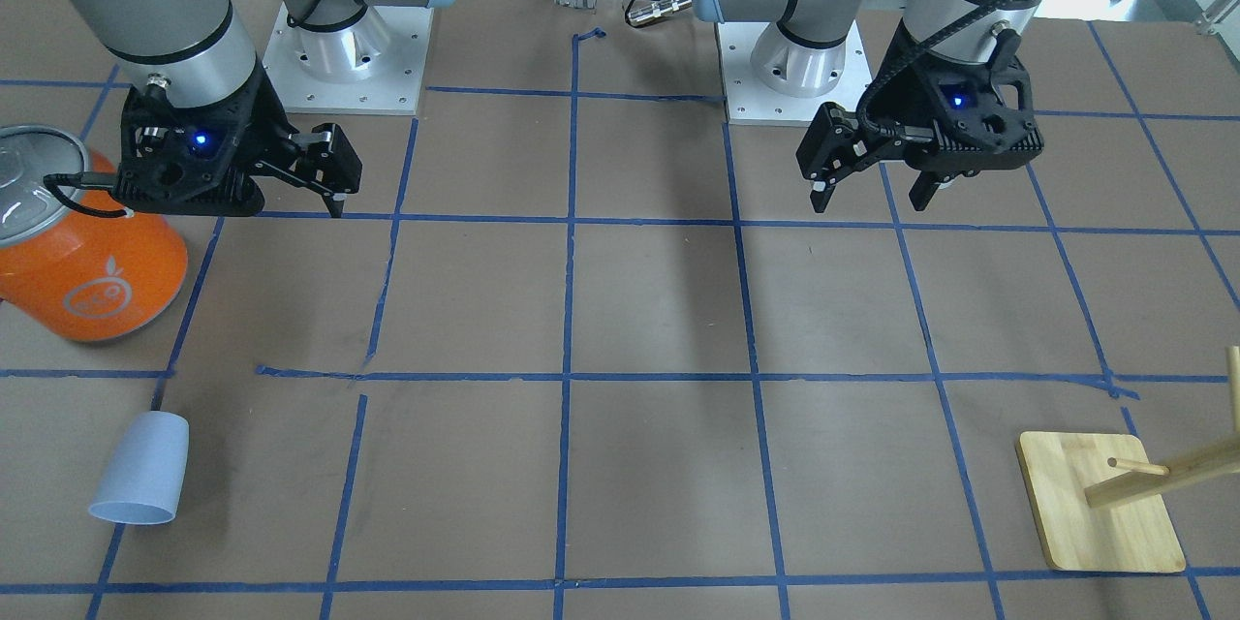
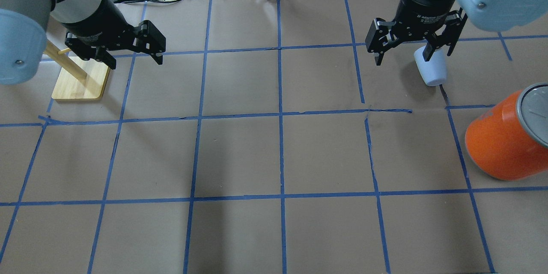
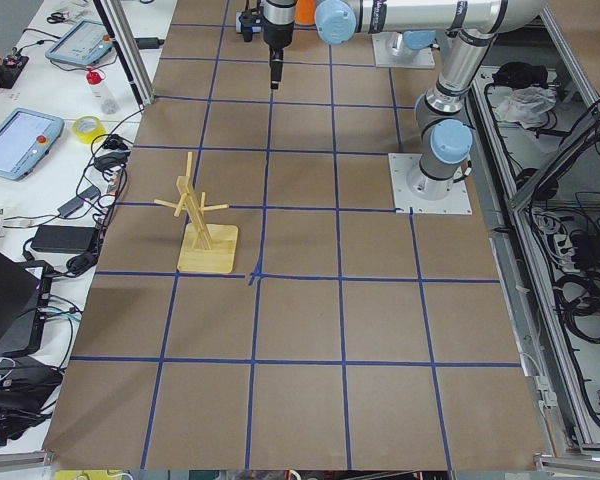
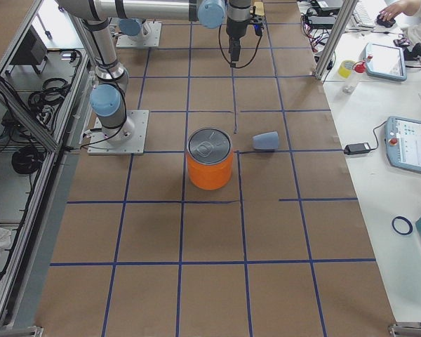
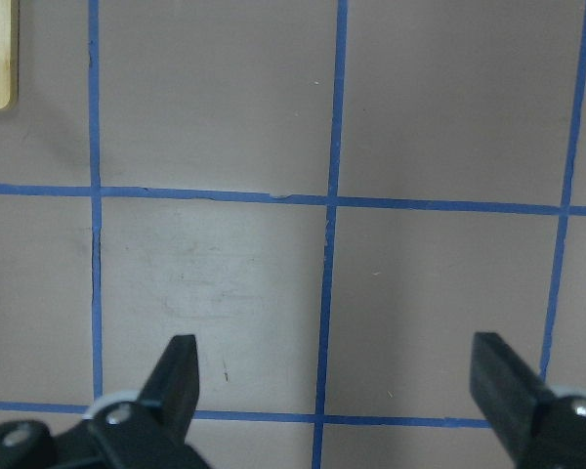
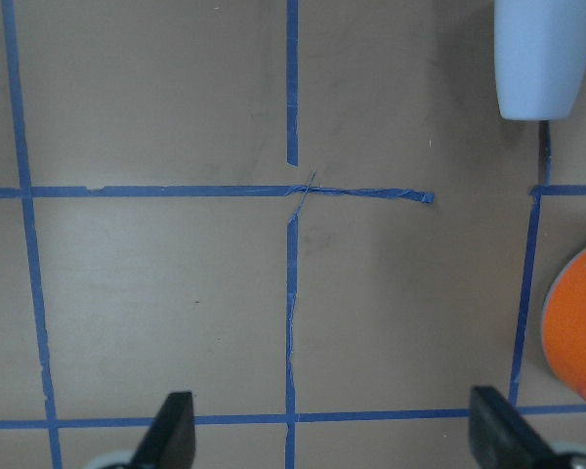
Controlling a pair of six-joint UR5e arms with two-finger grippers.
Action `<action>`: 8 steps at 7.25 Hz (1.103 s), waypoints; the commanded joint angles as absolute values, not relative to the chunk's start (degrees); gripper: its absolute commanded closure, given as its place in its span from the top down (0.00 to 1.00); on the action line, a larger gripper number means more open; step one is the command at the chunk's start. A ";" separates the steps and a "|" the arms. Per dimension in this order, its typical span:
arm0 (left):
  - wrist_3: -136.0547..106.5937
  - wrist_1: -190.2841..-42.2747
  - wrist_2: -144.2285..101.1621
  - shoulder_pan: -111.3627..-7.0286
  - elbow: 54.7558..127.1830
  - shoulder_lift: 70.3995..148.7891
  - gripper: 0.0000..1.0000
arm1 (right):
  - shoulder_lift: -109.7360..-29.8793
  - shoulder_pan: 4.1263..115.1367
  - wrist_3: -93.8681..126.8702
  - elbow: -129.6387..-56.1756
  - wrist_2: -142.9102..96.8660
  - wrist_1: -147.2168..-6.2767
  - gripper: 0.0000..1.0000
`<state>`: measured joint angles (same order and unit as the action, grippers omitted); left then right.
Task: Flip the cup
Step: 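Move the right gripper over the light blue cup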
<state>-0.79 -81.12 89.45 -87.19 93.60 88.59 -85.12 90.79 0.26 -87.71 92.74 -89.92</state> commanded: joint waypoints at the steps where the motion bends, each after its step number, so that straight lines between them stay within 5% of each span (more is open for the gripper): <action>1: -0.79 -81.21 89.47 -87.19 93.69 88.59 1.00 | -84.99 90.79 0.26 -87.80 92.72 -90.00 1.00; 8: -0.70 -81.30 89.47 -87.19 93.87 88.59 1.00 | -78.52 80.07 0.17 -87.89 93.52 -98.03 1.00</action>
